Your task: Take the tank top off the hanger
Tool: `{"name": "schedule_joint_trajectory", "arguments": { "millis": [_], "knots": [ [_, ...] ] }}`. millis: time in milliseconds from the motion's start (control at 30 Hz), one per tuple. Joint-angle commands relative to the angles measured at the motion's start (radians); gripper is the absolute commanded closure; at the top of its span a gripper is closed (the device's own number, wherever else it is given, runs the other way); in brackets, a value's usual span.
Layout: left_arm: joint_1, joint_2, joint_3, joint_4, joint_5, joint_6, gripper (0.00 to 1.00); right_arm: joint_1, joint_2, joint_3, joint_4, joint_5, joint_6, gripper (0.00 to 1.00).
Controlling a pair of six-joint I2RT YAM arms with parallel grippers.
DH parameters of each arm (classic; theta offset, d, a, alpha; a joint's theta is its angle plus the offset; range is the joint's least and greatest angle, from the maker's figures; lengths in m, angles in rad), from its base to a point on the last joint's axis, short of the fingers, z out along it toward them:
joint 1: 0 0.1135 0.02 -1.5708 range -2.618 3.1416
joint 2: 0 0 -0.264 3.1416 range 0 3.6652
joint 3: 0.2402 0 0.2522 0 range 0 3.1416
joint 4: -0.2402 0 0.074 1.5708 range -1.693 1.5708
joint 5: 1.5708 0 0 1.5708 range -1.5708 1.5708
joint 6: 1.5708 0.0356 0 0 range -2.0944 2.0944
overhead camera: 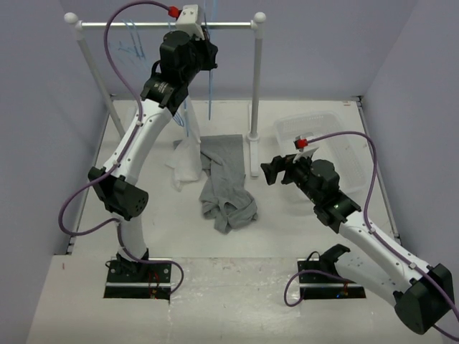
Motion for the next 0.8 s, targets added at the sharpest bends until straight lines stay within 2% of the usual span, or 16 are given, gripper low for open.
{"name": "schedule_joint_trajectory", "arguments": {
  "millis": [0,400,467,500,533,600,633,767],
  "knots": [
    [0.015,0.045,0.052,0.015,-0.009,-0.037,1.0,0.0,0.029,0.048,0.031,0.031,-0.025,0.01],
    [0.017,0.033,-0.042,0.009,-0.039,-0.089,1.0,0.0,0.055,0.056,0.044,0.02,-0.031,0.01],
    [0.017,-0.003,-0.095,0.023,-0.037,-0.102,0.86,-0.001,0.054,0.056,0.044,0.016,-0.033,0.01],
    [0.017,-0.016,-0.12,0.046,-0.031,-0.103,0.73,0.0,0.052,0.054,0.041,0.016,-0.031,0.01],
    [0.017,-0.033,-0.17,0.055,-0.017,-0.106,0.3,-0.001,0.049,0.054,0.041,0.01,-0.034,0.01],
    [0.011,-0.084,-0.209,0.064,-0.006,-0.108,0.03,-0.001,0.043,0.053,0.036,-0.004,-0.034,0.01],
    [0.006,-0.121,-0.244,0.067,-0.002,-0.105,0.0,0.0,0.04,0.051,0.035,-0.016,-0.049,0.01],
    [-0.022,-0.245,-0.387,0.123,0.059,-0.1,0.0,0.002,0.053,0.043,0.047,-0.09,-0.08,0.01]
  ]
}}
